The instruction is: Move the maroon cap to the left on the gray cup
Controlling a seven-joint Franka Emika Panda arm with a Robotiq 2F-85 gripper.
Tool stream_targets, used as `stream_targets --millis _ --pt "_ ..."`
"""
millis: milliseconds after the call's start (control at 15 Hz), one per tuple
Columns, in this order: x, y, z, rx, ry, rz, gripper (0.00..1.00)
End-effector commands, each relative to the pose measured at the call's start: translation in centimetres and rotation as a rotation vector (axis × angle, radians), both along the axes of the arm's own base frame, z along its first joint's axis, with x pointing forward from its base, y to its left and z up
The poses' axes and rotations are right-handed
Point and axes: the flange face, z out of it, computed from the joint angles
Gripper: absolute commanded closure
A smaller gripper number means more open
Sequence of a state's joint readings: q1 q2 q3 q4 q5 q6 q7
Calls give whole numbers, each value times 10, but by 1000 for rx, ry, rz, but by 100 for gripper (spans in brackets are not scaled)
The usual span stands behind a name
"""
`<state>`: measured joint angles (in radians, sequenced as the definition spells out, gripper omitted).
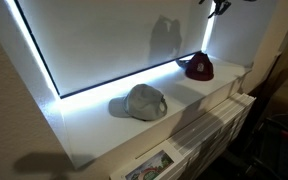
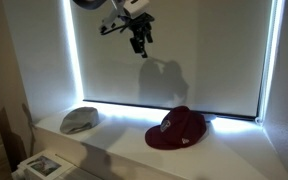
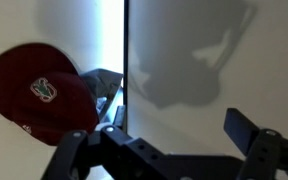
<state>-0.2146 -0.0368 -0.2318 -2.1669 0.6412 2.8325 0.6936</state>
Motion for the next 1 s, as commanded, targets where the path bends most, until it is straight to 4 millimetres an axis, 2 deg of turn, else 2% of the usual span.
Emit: stream_targets --millis 0,67,133,200,467,533,600,667,867,933 --pt "36 -73 -18 -14 -27 -192 0" --pt "42 -86 -24 -19 -26 -249 0" --pt "55 -99 -46 -8 23 -298 0" --pt "68 -102 -71 43 108 -299 0" --pt "113 -80 -156 221 322 -268 0" --pt "91 -81 -133 169 259 -264 0" --pt "100 -76 -149 174 279 -263 0" --pt "102 -75 -154 168 278 -264 0" --pt "98 -81 -140 165 258 -271 0" --pt "102 -75 -153 135 289 -286 0"
